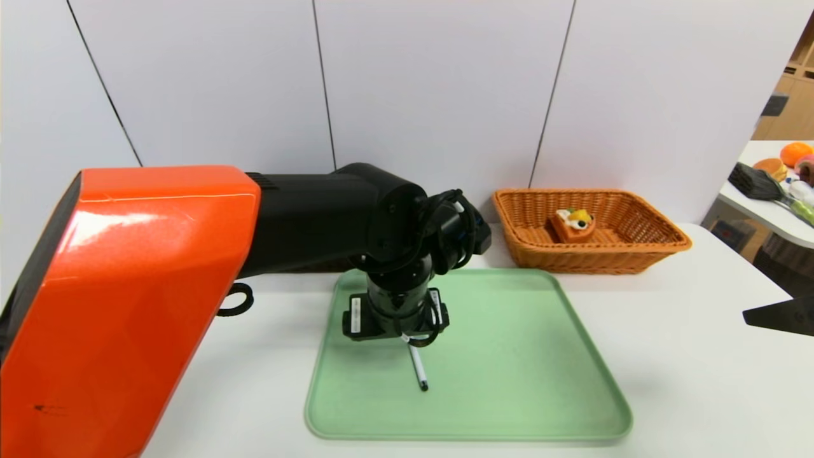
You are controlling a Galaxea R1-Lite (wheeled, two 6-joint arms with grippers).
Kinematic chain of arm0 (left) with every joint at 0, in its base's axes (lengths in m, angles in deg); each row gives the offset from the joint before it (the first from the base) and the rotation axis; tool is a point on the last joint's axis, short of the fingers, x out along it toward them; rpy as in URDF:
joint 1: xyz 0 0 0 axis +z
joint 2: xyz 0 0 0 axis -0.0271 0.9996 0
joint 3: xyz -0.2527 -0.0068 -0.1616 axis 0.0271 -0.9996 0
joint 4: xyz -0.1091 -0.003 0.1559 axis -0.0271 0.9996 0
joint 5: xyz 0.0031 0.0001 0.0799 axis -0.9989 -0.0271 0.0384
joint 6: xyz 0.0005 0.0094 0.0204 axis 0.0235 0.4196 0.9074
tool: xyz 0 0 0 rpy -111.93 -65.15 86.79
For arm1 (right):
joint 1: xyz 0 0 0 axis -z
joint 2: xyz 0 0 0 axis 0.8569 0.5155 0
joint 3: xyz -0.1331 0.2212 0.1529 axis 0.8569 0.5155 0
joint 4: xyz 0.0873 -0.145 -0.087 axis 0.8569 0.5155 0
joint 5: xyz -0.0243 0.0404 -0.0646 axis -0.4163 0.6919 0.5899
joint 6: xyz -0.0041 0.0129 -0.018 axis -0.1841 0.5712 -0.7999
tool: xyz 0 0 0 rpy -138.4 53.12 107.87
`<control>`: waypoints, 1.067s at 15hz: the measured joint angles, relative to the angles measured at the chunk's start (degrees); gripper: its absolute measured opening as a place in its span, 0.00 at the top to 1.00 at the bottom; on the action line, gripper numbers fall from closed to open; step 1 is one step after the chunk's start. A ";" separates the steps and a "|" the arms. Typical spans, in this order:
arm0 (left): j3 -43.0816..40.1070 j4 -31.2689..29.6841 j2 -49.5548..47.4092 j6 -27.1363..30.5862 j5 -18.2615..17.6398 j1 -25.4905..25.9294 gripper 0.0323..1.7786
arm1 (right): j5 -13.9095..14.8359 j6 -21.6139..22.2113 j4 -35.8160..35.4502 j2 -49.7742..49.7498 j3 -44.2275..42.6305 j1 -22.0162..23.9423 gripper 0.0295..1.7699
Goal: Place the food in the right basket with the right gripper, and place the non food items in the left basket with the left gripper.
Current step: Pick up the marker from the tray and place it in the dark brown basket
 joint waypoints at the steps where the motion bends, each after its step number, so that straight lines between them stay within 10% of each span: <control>1: -0.02 -0.06 0.30 0.00 0.00 -0.02 0.05 | 0.02 0.02 0.06 0.00 0.06 0.00 0.04; 16: -0.02 -0.30 2.47 0.68 0.59 0.06 0.05 | 0.17 -0.04 -1.13 -0.09 0.41 0.00 0.04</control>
